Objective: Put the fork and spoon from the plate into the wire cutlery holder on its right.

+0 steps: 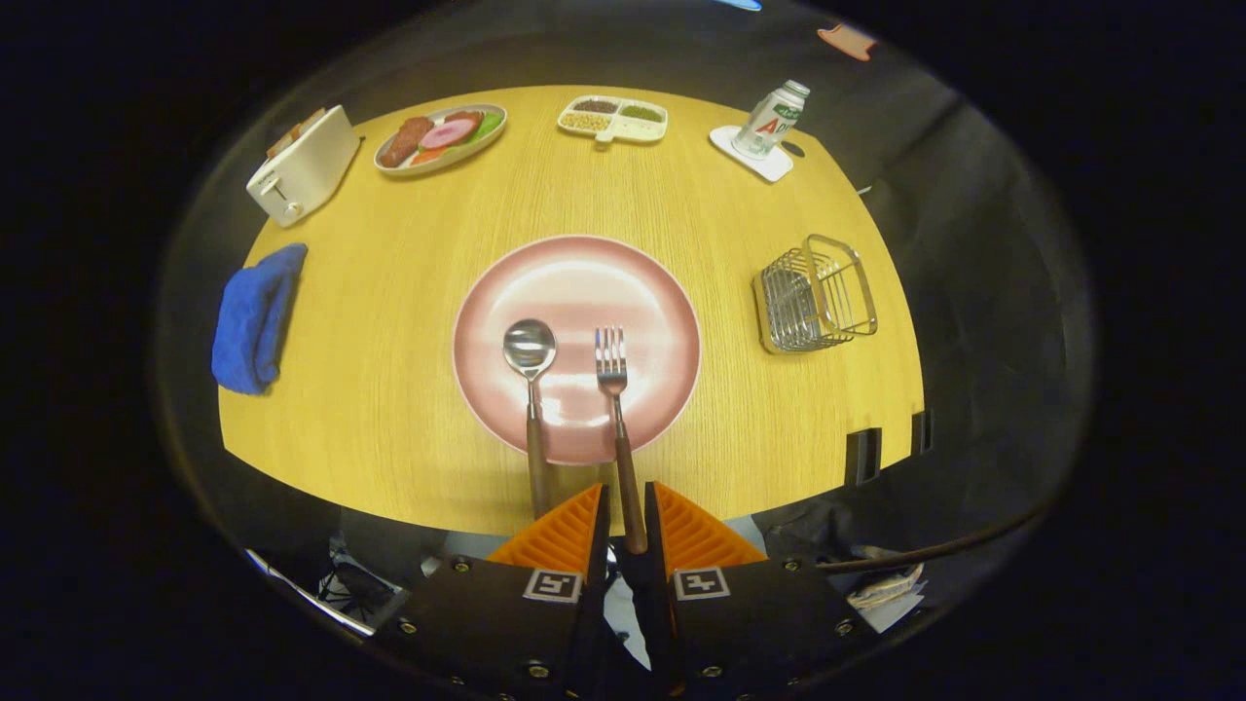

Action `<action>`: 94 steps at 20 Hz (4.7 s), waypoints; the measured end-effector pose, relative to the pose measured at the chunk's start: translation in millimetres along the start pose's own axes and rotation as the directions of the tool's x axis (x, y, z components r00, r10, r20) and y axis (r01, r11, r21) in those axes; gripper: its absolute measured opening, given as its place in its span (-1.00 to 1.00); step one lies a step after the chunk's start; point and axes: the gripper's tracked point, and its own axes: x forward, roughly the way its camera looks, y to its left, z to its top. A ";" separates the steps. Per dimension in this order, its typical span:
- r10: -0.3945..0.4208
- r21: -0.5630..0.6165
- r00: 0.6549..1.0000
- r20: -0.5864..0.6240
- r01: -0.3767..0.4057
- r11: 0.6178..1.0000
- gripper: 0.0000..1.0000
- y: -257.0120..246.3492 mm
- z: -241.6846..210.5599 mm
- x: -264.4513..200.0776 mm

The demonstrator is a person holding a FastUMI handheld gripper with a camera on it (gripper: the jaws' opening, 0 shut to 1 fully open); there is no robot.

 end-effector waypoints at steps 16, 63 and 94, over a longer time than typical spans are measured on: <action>0.014 -0.030 0.991 -0.136 -0.018 0.999 -0.60 -1.6 -30.0 60.2; -0.110 0.145 0.992 -0.061 0.118 0.982 -0.83 -165.3 63.6 -2.4; -0.032 0.000 0.993 0.110 0.032 0.999 -0.30 -30.9 79.7 -59.2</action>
